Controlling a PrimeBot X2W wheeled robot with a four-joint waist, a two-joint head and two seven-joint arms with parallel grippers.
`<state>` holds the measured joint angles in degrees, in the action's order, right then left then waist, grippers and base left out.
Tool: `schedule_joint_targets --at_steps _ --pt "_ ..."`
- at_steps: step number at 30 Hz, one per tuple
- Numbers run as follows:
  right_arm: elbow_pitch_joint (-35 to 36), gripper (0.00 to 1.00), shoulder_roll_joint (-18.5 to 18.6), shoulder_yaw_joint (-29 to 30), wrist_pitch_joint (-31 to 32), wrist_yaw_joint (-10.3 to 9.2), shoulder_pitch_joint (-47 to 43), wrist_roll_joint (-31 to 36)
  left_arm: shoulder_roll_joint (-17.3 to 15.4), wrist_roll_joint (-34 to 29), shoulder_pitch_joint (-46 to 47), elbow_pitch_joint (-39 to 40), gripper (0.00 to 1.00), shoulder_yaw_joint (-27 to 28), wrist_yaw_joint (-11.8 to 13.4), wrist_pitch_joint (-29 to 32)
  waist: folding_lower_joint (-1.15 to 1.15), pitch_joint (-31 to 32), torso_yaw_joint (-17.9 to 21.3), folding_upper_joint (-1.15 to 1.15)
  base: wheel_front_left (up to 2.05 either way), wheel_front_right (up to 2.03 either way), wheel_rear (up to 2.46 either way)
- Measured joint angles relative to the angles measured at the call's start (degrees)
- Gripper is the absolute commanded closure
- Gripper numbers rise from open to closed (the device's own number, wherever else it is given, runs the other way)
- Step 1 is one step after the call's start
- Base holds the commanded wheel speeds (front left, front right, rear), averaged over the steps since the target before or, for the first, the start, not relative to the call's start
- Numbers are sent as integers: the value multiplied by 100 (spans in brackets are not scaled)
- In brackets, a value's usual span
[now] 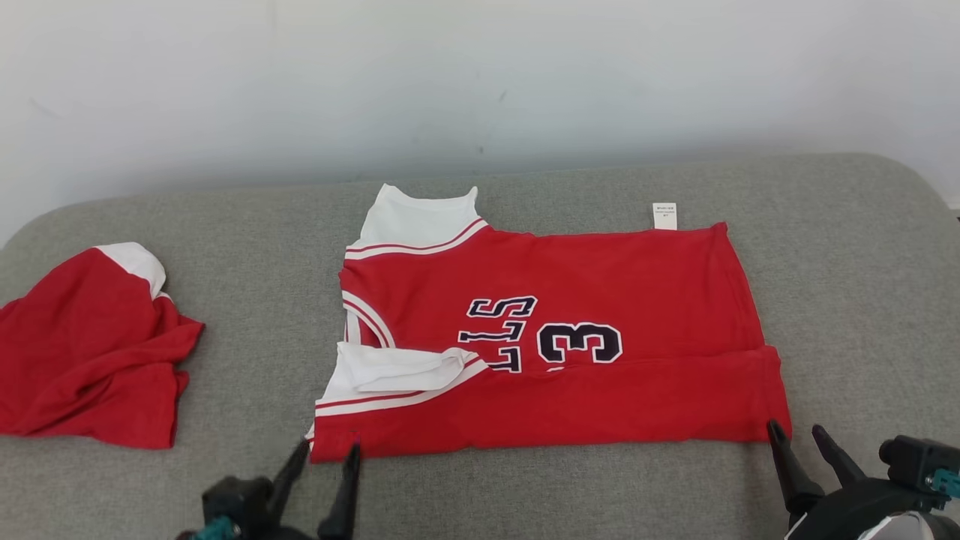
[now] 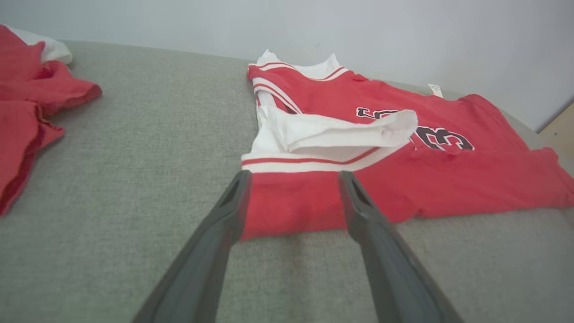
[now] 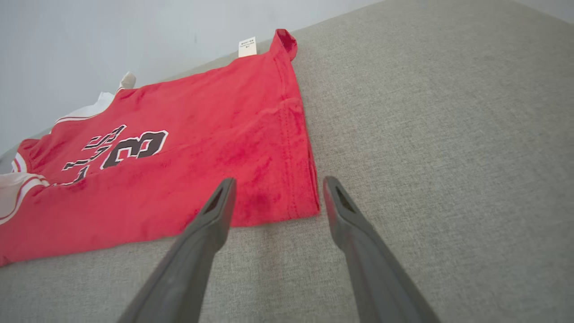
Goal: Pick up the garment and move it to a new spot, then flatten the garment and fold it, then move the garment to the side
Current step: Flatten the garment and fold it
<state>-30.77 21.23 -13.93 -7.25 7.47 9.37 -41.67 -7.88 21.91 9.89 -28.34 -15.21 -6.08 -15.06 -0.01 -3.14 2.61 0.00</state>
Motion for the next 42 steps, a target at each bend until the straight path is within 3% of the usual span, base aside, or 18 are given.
schedule_joint_targets --at_steps 10,21,22,23,24,31,38,42 --pt "-760 0 -20 -232 -211 0 413 261 1 -234 -22 -405 0 14 -31 -1 0 -64 -55 0 0 0 0" --pt "-1817 0 -179 -646 -343 0 1366 537 130 -191 1049 -1377 0 -114 -100 -7 1 -494 -29 0 0 0 0" --pt "-1876 51 -213 -684 -354 0 1413 527 141 -165 1103 -1507 53 -156 -103 -8 1 -529 -28 0 0 0 0" --pt "-1918 100 -237 -727 -388 0 1456 502 152 -140 1161 -1595 72 -168 -108 -16 1 -558 -25 0 0 0 0" --pt "-1956 100 -252 -773 -389 0 1510 472 161 -110 1232 -1674 100 -183 -116 -16 0 -578 -19 0 0 0 0" --pt "-2073 100 -300 -1076 -576 0 1522 193 189 -1 1213 -1669 100 -168 -135 -8 1 -416 7 0 0 0 0" --pt "-1859 100 -301 -1351 -647 0 1126 -205 165 186 435 -1189 100 -34 -142 -8 0 17 -2 0 0 0 0" --pt "-1614 100 -103 -1455 -648 0 750 -420 153 187 -76 -805 100 16 -142 -7 0 258 -17 0 0 0 0"
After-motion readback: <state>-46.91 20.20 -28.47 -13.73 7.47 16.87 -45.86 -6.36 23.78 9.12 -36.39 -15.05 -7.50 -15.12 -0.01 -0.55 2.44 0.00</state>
